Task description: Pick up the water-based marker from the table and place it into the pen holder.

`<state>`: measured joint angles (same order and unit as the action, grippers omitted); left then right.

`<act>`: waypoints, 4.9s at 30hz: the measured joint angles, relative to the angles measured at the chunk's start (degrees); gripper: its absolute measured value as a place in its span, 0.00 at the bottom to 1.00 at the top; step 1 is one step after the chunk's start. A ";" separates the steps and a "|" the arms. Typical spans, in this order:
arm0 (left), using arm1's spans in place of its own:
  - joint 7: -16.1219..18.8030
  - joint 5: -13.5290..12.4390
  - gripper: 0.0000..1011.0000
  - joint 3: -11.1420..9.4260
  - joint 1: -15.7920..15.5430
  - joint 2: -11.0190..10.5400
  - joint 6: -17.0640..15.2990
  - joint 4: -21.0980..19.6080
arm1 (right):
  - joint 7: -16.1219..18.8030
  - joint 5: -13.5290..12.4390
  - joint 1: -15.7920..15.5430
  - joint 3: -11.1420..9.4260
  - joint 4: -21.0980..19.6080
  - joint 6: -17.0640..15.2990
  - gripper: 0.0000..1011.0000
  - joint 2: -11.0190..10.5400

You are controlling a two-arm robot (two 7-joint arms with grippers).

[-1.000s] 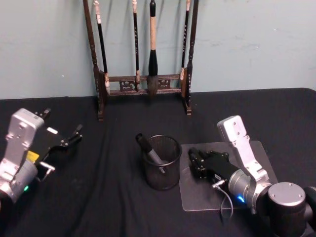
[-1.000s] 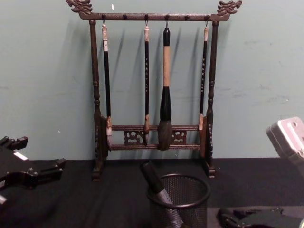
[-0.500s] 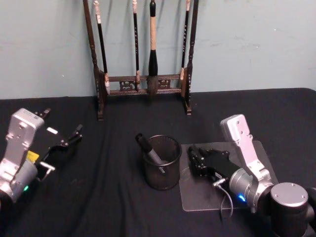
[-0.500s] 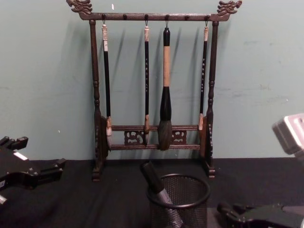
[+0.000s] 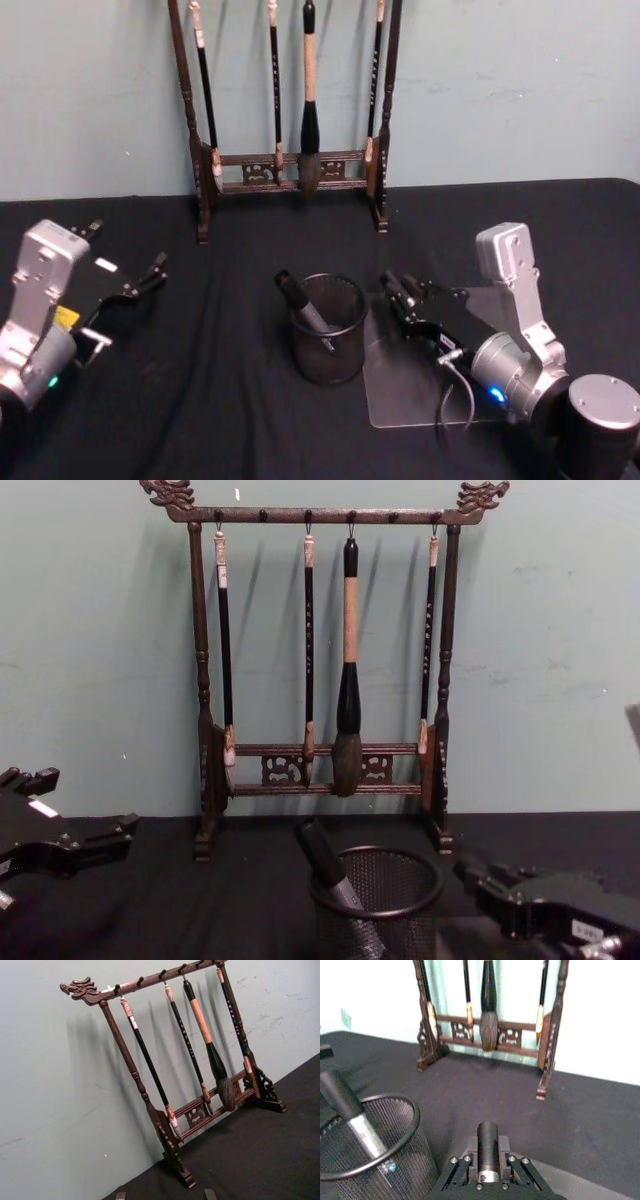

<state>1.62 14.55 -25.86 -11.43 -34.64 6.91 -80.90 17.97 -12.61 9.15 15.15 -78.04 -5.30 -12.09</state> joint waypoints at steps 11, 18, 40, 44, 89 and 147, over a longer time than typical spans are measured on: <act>0.00 0.00 1.00 0.00 0.00 0.00 0.00 0.00 | 1.46 -1.95 -0.94 0.54 -1.86 5.10 0.24 -1.32; 0.00 0.00 1.00 0.00 0.00 0.00 0.00 0.00 | 2.47 -3.48 -1.27 0.69 -2.64 7.14 0.24 -1.81; 0.00 0.00 1.00 0.00 0.00 0.00 0.00 0.00 | 4.20 -5.28 1.79 2.71 -3.73 11.02 0.24 -2.31; 0.00 0.00 1.00 0.00 0.00 0.00 0.00 0.00 | 4.46 -5.45 2.57 3.55 -3.78 10.90 0.24 -2.17; 0.00 0.00 1.00 0.00 0.00 0.00 0.00 0.00 | 5.39 -3.81 9.20 9.17 5.15 13.69 0.24 2.78; 0.00 0.00 1.00 0.00 0.00 0.00 0.00 0.00 | 5.93 -3.20 10.79 9.84 6.11 13.48 0.70 3.32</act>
<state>1.62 14.55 -25.86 -11.43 -34.65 6.91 -80.90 23.89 -15.81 19.94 24.99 -71.93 8.18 -8.77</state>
